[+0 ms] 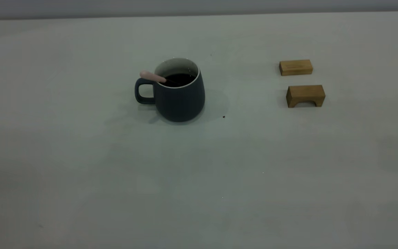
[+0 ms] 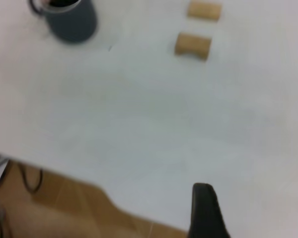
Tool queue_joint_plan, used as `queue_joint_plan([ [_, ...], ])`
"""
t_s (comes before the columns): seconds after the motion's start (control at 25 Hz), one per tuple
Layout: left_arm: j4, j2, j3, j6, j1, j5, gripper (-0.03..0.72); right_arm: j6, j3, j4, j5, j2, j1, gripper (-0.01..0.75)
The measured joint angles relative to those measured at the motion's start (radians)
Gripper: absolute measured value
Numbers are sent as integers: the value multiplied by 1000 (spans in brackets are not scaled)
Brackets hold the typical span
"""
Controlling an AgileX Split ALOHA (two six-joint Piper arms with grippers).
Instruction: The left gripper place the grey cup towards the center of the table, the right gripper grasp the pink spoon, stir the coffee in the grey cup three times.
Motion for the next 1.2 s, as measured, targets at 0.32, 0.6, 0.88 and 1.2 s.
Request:
queue_joint_plan([
  [0.32,0,0,0,0,0,0,247,171,31,-180,-21,-68,-1,547],
  [0.6,0,0,0,0,0,0,247,243,44,-217,-20,-109,-25,547],
  [0.88,0,0,0,1,0,0,247,243,51,-224,-16,-162,-53,547],
  [1.2,0,0,0,2,0,0,247,243,51,-219,-16,-162,-53,547],
])
